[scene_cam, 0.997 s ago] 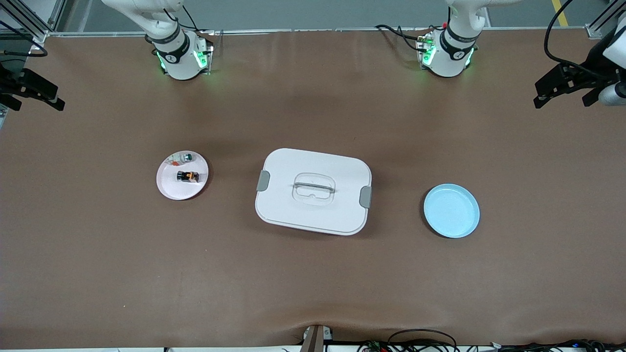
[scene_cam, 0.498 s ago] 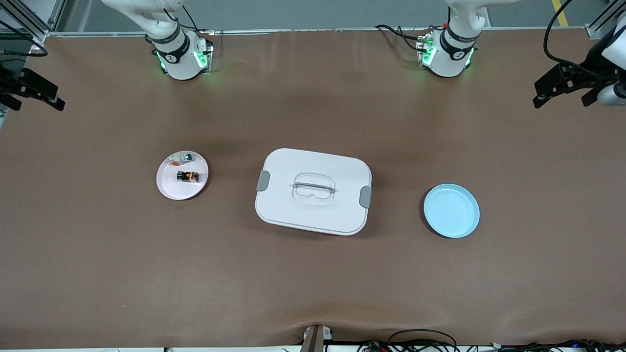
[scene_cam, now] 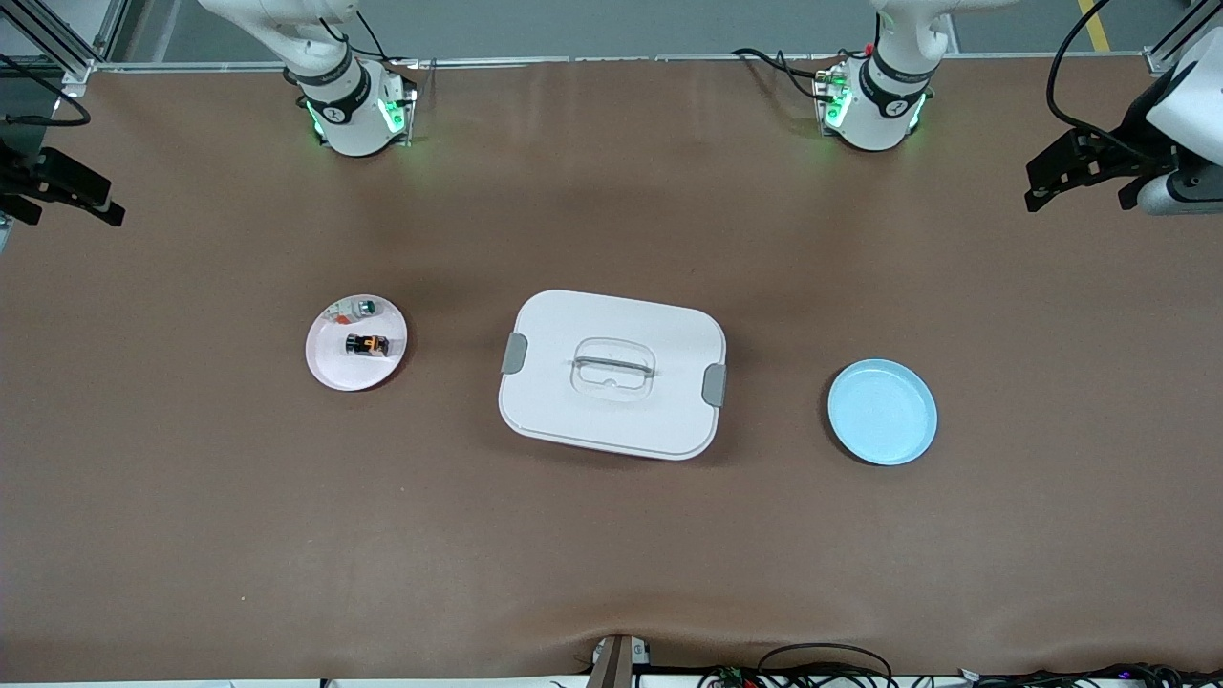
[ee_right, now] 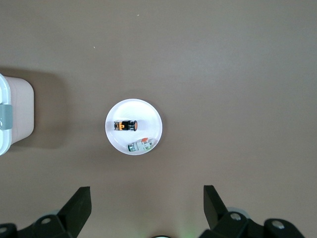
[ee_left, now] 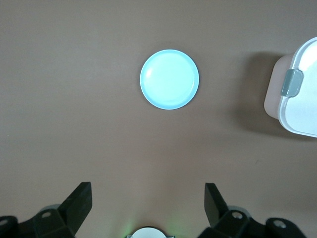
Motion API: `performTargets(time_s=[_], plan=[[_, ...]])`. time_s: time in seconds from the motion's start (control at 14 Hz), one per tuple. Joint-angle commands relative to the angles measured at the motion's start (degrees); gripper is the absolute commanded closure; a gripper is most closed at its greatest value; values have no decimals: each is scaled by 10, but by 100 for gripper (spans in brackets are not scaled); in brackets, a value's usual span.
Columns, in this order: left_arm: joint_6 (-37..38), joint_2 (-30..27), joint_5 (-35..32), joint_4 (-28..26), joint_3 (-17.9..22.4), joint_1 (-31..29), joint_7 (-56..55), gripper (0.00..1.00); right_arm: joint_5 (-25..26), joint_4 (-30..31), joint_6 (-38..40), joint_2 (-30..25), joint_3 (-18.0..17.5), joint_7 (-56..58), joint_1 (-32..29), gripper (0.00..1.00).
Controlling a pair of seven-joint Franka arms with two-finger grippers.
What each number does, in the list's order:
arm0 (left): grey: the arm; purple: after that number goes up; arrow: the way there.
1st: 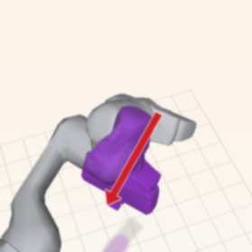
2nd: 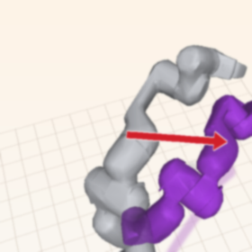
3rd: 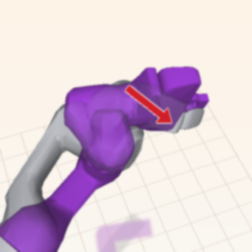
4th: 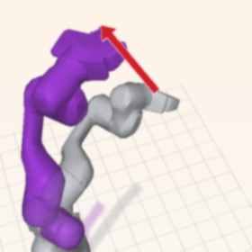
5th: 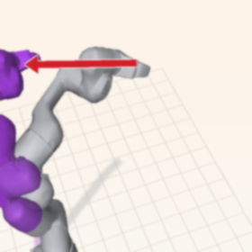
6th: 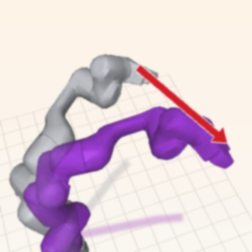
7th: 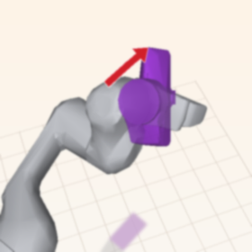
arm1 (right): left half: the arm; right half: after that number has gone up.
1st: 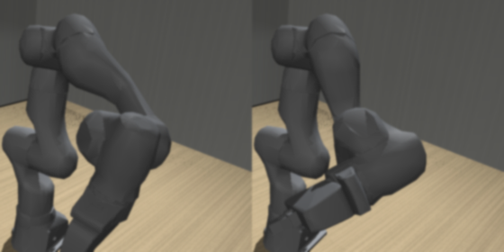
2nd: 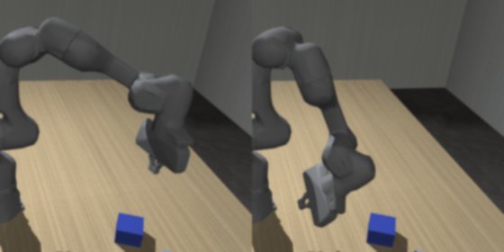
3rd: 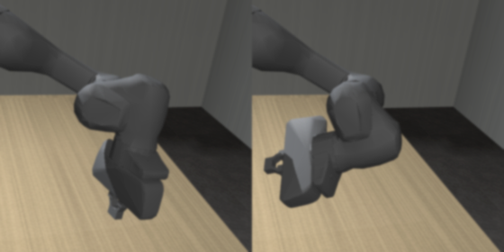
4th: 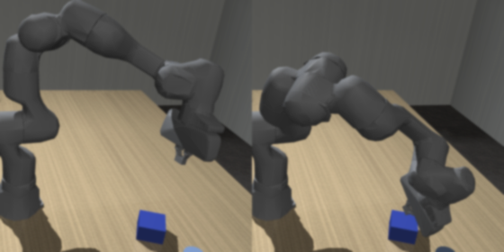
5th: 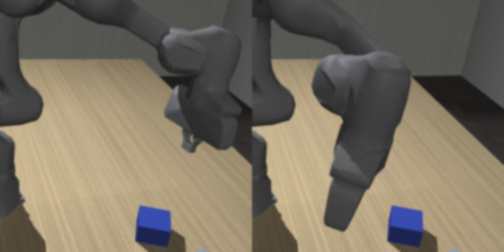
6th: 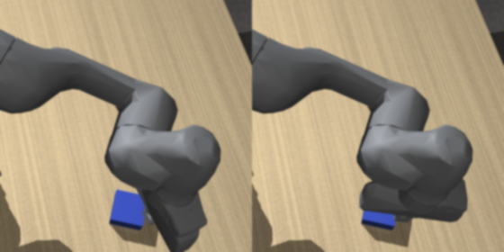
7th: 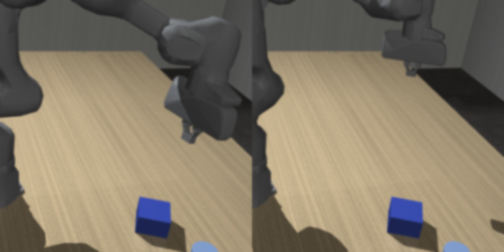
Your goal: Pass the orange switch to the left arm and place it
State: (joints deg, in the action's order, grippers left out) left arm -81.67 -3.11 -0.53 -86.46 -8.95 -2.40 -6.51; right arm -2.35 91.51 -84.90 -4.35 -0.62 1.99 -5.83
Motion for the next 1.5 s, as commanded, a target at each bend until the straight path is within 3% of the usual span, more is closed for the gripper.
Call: performTargets(time_s=[0.0, 0.28, 0.43, 0.64, 1.42], plan=[[11, -4, 4, 2, -2, -2, 3, 0, 3, -12, -5, 32, 0, 0, 1, 0], [11, -4, 4, 2, -2, -3, 4, 0, 4, -13, -2, 60, 0, -1, -3, 0], [11, -4, 4, 2, -2, -3, 4, 0, 5, -19, 3, 107, 0, -1, -3, 0], [11, -4, 5, 2, -2, -3, 4, 0, 11, -11, -8, 113, -1, -8, 4, 0], [-11, 12, 5, 4, -2, -2, 2, 0, 8, 255, -258, 95, -3, -65, 56, 0]])
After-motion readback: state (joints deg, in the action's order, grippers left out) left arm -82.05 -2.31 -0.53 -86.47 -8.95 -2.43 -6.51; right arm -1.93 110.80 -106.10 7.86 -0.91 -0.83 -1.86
